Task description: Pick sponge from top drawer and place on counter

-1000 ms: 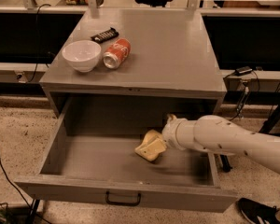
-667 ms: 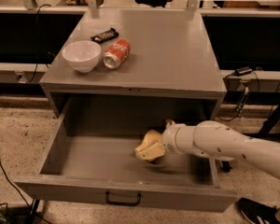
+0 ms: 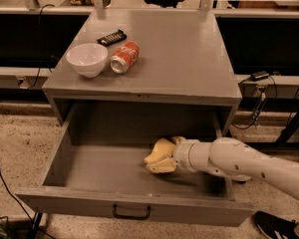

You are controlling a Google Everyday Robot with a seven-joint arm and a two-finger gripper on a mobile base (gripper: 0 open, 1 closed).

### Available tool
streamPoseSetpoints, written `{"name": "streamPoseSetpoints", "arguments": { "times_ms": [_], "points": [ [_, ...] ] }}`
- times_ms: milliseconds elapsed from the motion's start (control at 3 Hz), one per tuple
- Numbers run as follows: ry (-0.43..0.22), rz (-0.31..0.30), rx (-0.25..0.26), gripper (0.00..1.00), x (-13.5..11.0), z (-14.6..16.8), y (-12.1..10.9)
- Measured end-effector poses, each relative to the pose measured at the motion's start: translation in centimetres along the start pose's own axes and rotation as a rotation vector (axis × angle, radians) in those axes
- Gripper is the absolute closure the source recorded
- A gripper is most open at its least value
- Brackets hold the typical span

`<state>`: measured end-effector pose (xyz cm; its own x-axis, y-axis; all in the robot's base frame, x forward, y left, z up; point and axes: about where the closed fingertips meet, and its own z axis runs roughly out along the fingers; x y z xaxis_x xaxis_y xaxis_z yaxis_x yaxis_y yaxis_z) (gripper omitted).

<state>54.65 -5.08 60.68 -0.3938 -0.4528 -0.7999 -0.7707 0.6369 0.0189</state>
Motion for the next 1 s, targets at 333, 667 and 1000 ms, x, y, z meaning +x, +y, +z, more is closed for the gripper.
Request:
{"name": "streamPoseSetpoints", "arguments": {
  "times_ms": [333, 667, 1000],
  "points": [
    [-0.011, 0.001, 0.000, 0.41, 0.4, -0.3, 0.0],
    [-0.037, -0.011, -0.002, 0.59, 0.0, -0.6, 0.0],
    [-0.119, -0.052, -0.017, 0.61, -1.8, -2.0, -0.1]
  ]
}}
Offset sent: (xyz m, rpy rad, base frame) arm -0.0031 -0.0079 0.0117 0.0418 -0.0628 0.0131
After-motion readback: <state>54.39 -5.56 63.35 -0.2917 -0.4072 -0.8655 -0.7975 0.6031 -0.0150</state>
